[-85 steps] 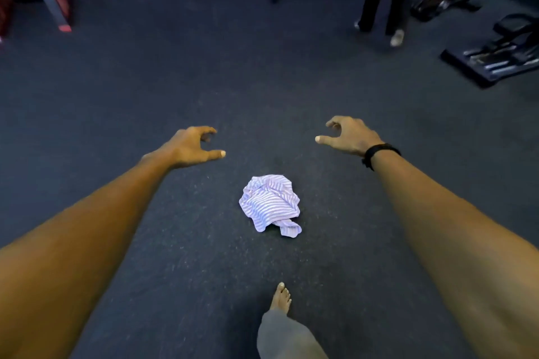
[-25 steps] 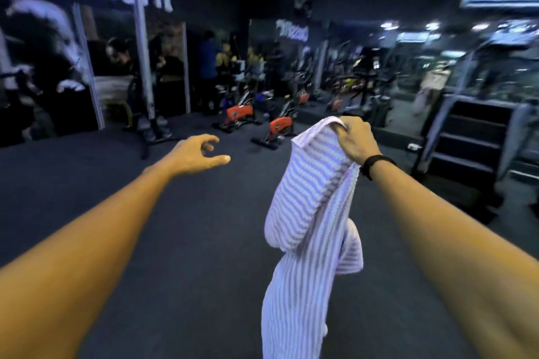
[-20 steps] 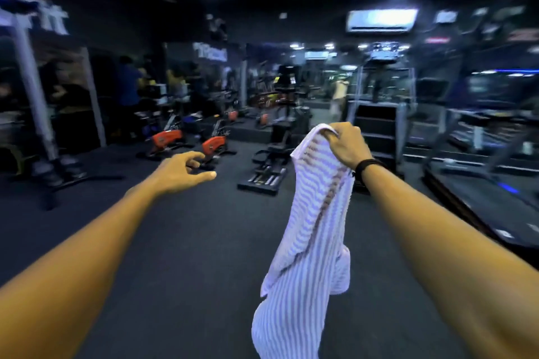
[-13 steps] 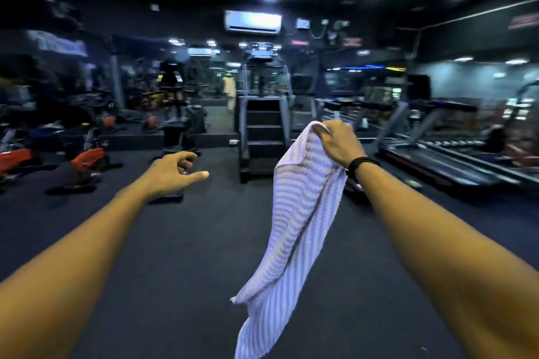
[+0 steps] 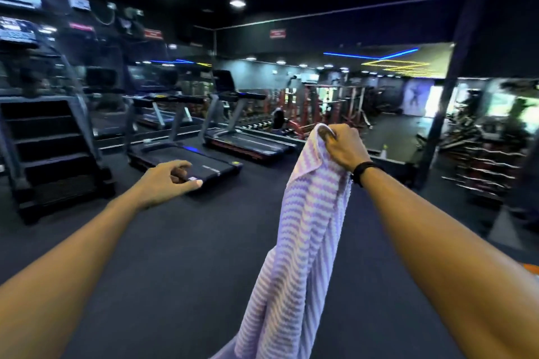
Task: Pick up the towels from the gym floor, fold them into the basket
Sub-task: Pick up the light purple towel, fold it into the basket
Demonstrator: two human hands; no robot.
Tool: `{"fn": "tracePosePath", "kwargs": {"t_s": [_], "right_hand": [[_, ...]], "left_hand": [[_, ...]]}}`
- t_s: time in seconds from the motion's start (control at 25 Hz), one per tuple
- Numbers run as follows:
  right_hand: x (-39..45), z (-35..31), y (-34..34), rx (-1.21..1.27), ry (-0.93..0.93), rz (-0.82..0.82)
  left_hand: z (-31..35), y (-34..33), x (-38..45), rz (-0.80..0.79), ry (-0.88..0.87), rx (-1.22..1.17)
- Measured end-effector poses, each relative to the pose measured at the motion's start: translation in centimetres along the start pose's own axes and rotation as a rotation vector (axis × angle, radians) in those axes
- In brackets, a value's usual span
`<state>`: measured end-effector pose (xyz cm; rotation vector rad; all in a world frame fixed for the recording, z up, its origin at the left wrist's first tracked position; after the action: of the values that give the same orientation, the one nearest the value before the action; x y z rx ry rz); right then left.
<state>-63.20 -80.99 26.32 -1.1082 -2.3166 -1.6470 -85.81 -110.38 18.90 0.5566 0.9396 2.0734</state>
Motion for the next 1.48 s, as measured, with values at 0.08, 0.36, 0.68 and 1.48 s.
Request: {"fn": "tracePosePath", "kwargs": {"t_s": [0.08, 0.36, 0.68, 1.48], "right_hand": [[-2.5, 7.3, 4.2, -0.038, -0.118, 0.044], [-11.8, 28.8, 17.4, -0.118, -0.372, 0.085], [-22.2, 45.6, 32.0, -0.198, -0.624, 0.204], [-24.3, 83.5, 51.9, -0.454, -0.991, 0.231]], "left_hand": [[5.3, -4.6, 3.6, -0.070, -0.068, 0.005], [25.5, -23.4, 13.6, -0.263, -0.296, 0.001], [44.4, -40.9, 19.9, -0.480, -0.493, -0.065], [75.4, -73.4, 50.7, -0.761, -0.691, -0.052]]}}
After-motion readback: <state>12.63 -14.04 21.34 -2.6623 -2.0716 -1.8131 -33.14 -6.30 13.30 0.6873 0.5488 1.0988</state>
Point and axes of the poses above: each hand's wrist, its own x-axis towards the middle knuckle, its own y-axis out of the back of the hand, z = x × y, the point moved 6 cm from there along x, towards the middle knuckle, and after that the axes turned 14 degrees about -z, right-handed, at the moved point
